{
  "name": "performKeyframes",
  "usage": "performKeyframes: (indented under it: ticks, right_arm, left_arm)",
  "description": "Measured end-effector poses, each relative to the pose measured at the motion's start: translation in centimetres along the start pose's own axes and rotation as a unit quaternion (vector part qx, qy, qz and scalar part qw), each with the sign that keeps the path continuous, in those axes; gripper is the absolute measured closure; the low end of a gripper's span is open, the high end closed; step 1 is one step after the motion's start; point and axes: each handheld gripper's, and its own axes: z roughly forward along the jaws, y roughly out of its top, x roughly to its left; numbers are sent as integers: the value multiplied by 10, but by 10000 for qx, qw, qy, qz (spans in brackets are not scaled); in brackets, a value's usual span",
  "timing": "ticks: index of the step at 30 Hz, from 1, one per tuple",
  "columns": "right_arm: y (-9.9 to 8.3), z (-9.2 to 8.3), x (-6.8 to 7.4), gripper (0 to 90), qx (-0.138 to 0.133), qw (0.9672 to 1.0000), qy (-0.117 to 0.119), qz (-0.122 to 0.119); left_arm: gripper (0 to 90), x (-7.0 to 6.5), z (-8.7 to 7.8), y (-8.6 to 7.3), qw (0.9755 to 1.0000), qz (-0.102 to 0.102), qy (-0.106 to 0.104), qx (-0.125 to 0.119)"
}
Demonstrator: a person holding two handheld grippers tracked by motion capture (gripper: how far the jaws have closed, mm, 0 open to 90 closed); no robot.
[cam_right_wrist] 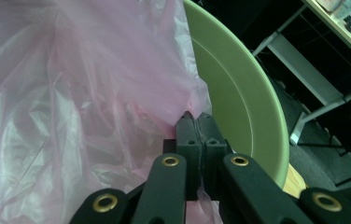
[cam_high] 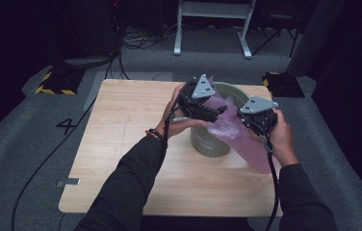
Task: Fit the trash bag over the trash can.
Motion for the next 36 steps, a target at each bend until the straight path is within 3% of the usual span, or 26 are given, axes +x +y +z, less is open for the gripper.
performKeyframes:
  ticks: [1,3,7,11,14,19,20,21,28,32,36]
  right_arm:
    - [0,0,0,899,-26,10000,27,-7]
    - [-1,-1,0,897,-113,9999,106,-55]
    - [-2,-1,1,888,-183,9995,267,2]
    - [-5,-5,-1,848,-292,9991,313,57]
    - [-7,-8,-3,814,-368,9985,380,131]
    - [-12,-13,-6,635,-521,9975,292,364]
    - [-12,-13,-6,635,-521,9975,292,364]
    - [-16,-18,-8,562,-642,9958,406,506]
    - [-34,-35,-12,373,-865,9921,598,686]
    - [-49,-43,-9,324,-819,9918,682,710]
    - [-69,-42,-7,270,-579,9929,667,792]
  left_arm:
    - [322,-3,4,3,9997,110,167,155]
    - [499,-4,10,5,9989,197,271,333]
    - [719,-2,19,4,9977,293,189,576]
    - [857,2,27,-3,9952,387,95,889]
    - [889,7,30,-7,9946,314,41,988]
    - [894,12,36,-12,9924,252,73,1206]
    - [894,12,36,-12,9924,252,73,1206]
    - [894,14,38,-14,9912,227,79,1303]
    - [894,17,44,-19,9888,180,88,1480]
    - [895,20,44,-22,9879,127,111,1542]
    - [894,23,45,-25,9874,75,96,1578]
